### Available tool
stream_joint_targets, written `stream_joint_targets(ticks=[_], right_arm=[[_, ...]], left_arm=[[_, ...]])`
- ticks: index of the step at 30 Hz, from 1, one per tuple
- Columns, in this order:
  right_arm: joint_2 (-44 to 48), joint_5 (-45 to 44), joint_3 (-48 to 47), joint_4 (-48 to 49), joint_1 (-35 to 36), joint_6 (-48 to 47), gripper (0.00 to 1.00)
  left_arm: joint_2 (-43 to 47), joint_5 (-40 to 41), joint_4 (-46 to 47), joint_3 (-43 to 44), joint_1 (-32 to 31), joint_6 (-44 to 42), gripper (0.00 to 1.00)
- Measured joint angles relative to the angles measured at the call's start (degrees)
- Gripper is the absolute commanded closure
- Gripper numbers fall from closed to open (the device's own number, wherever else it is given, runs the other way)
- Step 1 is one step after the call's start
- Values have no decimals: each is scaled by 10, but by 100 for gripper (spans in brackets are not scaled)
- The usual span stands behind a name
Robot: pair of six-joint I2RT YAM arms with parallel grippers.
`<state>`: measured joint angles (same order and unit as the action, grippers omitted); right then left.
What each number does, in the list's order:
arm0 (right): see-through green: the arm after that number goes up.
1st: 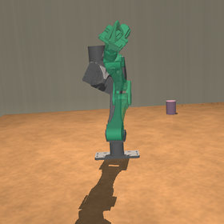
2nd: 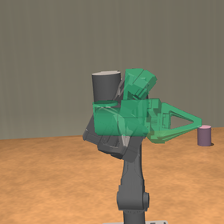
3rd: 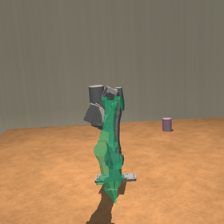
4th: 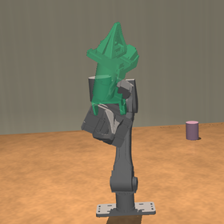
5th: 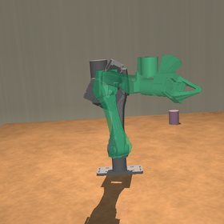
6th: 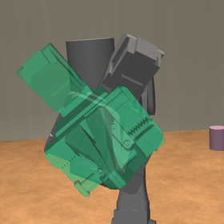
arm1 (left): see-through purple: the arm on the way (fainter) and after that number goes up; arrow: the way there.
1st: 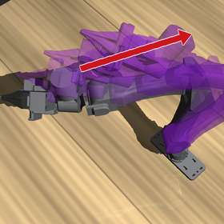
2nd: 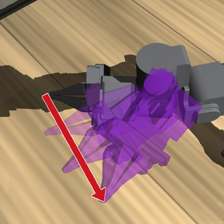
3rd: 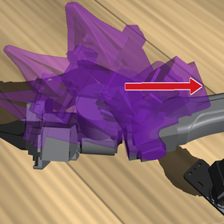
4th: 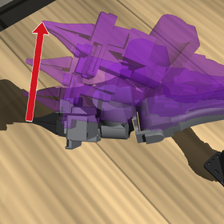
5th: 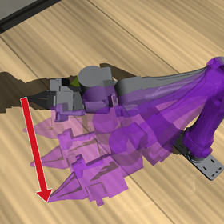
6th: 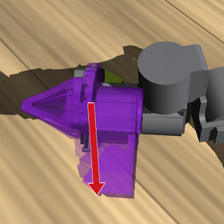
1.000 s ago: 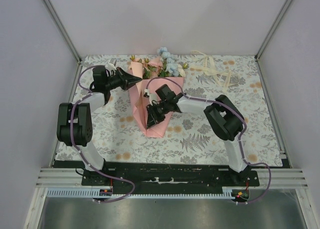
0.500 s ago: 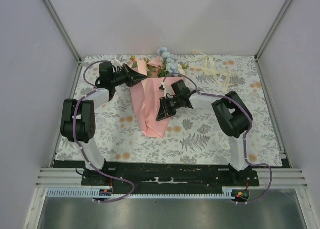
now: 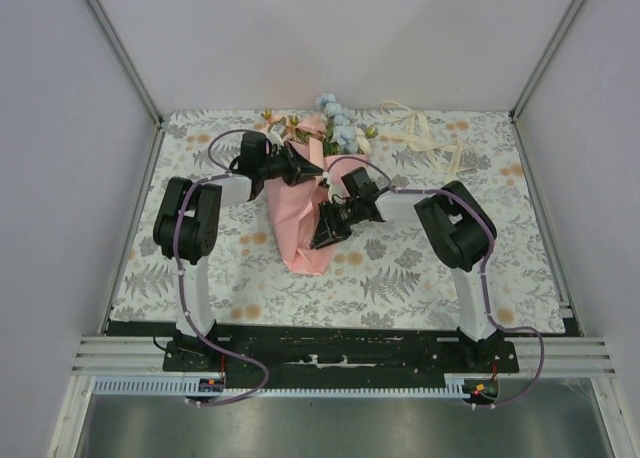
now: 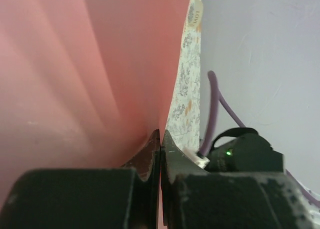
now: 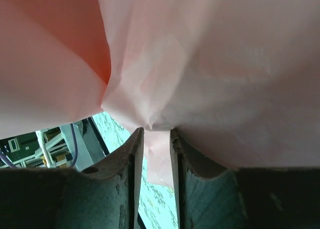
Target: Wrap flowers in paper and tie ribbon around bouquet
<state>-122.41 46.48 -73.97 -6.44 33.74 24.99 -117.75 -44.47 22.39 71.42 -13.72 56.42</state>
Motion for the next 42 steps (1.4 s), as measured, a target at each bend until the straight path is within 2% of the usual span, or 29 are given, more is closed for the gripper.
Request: stream_joint_targets(ticks=[7, 10, 16, 26, 28, 30, 32, 34, 37, 39, 42], right_arm=[[57, 43, 54, 30, -49, 41, 26], [92, 64, 65, 50, -91, 59, 20], [101, 71, 40, 76, -158, 88, 18], [27, 40, -57, 78, -175, 107, 15], [12, 35, -75, 78, -175, 110, 14], [-2, 29, -90, 78, -176, 111, 14], [-15, 26, -105, 76, -177, 113, 14], [-27, 21, -121, 77, -179, 115, 14], [-37, 6, -135, 77, -181, 117, 17], [-42, -5, -141, 76, -182, 117, 23], [-50, -22, -153, 72, -183, 117, 37]], left_arm=[[-42, 10, -1, 29, -9, -26, 98], [-42, 12, -1, 34, -11, -37, 98], [-42, 20, -28, 40, -33, -78, 98], [-69, 25, -74, 85, -67, -130, 98], [-74, 26, -80, 91, -69, -140, 88], [-83, 25, -90, 97, -71, -153, 68], [-92, 24, -100, 99, -71, -166, 60], [-98, 23, -106, 99, -71, -174, 55], [-100, 20, -110, 99, -71, -182, 54], [-100, 18, -110, 100, -71, -185, 54], [-100, 17, -110, 100, -71, -188, 53]])
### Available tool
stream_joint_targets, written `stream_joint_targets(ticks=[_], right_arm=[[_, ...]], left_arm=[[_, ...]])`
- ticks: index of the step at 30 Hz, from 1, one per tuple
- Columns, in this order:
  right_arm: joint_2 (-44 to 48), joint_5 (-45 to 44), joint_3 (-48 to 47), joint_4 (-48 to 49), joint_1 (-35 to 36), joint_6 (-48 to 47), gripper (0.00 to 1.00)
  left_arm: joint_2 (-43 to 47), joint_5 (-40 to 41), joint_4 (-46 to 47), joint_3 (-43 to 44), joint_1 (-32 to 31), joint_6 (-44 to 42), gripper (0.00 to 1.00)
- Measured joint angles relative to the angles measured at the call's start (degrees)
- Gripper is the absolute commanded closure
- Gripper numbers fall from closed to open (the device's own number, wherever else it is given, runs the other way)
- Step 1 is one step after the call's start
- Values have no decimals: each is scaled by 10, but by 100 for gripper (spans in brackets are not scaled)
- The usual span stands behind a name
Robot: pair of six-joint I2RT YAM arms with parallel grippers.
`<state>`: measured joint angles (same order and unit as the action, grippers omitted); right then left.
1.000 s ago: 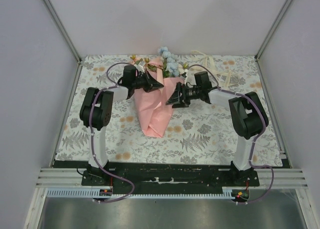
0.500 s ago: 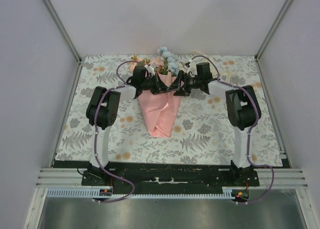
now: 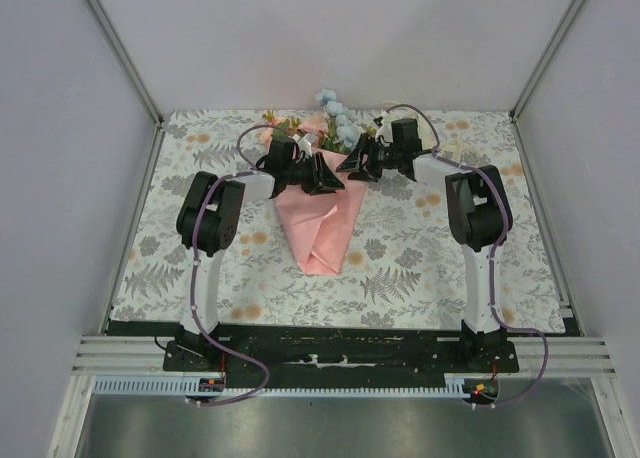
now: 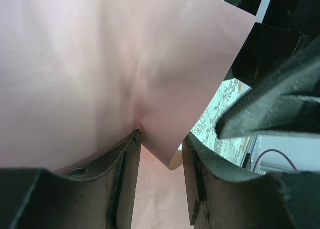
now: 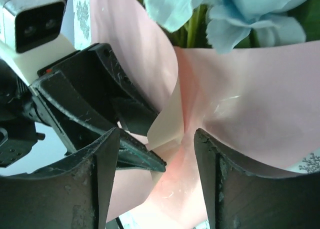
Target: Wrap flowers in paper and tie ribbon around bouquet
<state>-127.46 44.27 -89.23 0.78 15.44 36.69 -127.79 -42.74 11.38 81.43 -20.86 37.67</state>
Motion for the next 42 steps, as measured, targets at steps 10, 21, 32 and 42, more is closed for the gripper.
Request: stream_joint_targets(ticks=[10, 21, 32, 42], right_arm=[[-20, -55, -24, -29, -3, -18, 100], [-20, -63, -23, -47, -20, -59, 100], [-27, -54, -31, -52, -38, -78, 100], [-41, -53, -43, -63, -37, -79, 100]], left_arm=[[0, -13, -4, 1, -1, -20, 47], [184, -95, -2, -119, 37, -28, 39], [252, -141, 5, -265, 61, -3, 44], [208, -144, -54, -254, 39, -35, 51]])
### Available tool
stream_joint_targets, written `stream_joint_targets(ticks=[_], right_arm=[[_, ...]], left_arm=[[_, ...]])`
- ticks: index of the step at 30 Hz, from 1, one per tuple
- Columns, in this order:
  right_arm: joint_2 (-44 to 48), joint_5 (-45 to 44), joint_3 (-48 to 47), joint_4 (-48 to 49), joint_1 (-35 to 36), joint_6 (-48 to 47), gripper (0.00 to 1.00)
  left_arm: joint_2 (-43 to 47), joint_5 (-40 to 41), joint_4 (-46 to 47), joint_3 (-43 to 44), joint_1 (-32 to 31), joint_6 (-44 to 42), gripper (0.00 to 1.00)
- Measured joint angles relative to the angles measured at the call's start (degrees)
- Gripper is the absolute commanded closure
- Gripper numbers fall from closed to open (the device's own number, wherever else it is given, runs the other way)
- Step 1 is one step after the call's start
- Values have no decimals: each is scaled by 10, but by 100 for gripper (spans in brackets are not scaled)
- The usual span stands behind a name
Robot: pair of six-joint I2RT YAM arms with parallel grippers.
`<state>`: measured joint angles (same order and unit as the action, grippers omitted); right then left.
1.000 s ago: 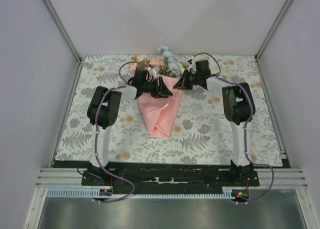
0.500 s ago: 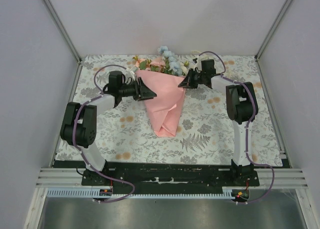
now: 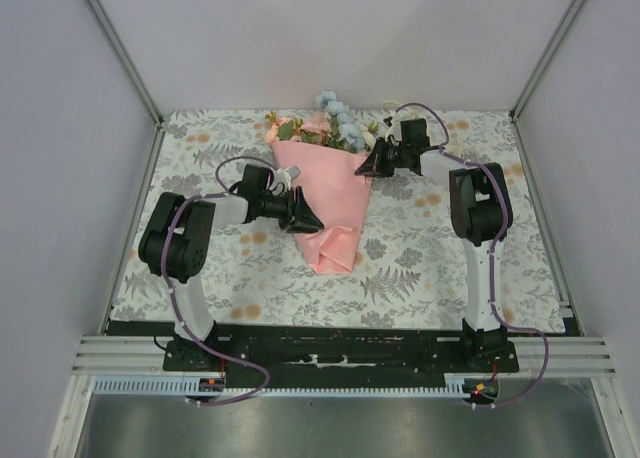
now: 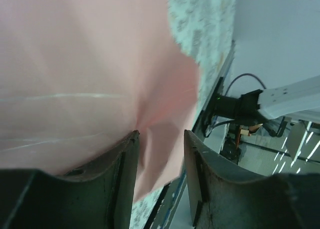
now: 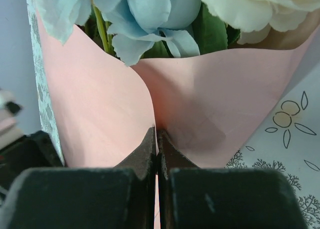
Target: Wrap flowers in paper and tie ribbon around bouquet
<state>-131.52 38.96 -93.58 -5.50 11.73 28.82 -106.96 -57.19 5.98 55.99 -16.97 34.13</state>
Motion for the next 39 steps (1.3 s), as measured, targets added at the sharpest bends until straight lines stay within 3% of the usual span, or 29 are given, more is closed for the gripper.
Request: stream_joint_targets(ticks=[5, 10, 20, 30, 39], right_arm=[[-5, 2, -11, -15, 1, -10, 100], [-7, 2, -11, -26, 1, -19, 100], [-7, 2, -11, -28, 0, -25, 100], [-7, 2, -11, -27, 0, -28, 100], [-10, 3, -11, -37, 0, -27, 100]], left_arm=[[-56, 9, -102, -2, 5, -86, 46], [-53, -12, -115, -1, 7, -127, 43], [72, -19, -110, -24, 3, -161, 39], [35, -19, -119, 15, -32, -201, 55], [-47, 14, -233, 39, -82, -324, 72]])
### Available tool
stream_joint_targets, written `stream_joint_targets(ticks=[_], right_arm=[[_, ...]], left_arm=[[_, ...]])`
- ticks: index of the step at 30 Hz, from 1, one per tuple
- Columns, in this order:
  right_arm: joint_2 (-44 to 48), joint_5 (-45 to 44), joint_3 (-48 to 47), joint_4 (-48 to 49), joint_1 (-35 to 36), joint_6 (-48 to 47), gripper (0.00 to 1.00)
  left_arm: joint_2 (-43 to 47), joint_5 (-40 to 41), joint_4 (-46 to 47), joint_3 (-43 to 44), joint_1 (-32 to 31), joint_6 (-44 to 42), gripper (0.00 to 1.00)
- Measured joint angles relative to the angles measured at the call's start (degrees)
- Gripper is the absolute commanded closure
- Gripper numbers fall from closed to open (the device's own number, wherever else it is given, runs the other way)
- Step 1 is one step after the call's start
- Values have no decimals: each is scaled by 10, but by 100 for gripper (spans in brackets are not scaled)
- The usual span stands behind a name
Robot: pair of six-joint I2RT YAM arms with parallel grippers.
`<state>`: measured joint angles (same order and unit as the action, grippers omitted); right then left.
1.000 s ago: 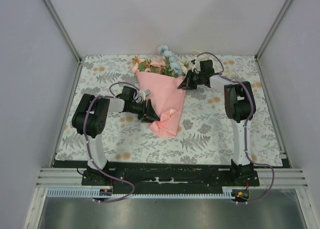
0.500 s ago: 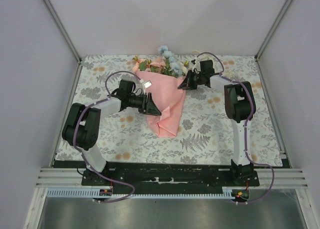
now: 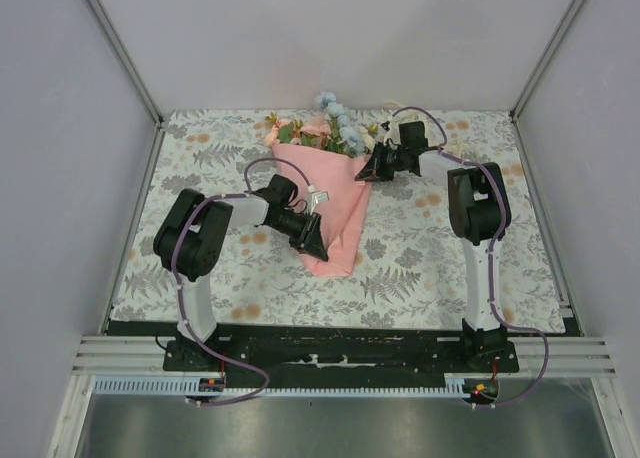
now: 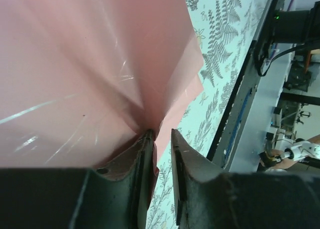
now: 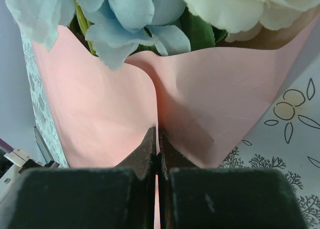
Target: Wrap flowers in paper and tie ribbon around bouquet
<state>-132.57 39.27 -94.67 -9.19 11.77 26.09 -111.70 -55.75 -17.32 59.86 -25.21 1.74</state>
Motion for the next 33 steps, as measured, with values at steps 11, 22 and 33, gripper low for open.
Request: stream_joint_targets(ticks=[11, 22, 33], right_arm=[[-8, 2, -12, -25, 1, 0, 100], [-8, -1, -12, -17, -2, -3, 100], [-8, -2, -12, -16, -2, -6, 100]], left_arm=[[68, 17, -50, -17, -13, -106, 44], [109, -66, 318, -92, 67, 284, 61], [21, -56, 368, -126, 7, 407, 72]])
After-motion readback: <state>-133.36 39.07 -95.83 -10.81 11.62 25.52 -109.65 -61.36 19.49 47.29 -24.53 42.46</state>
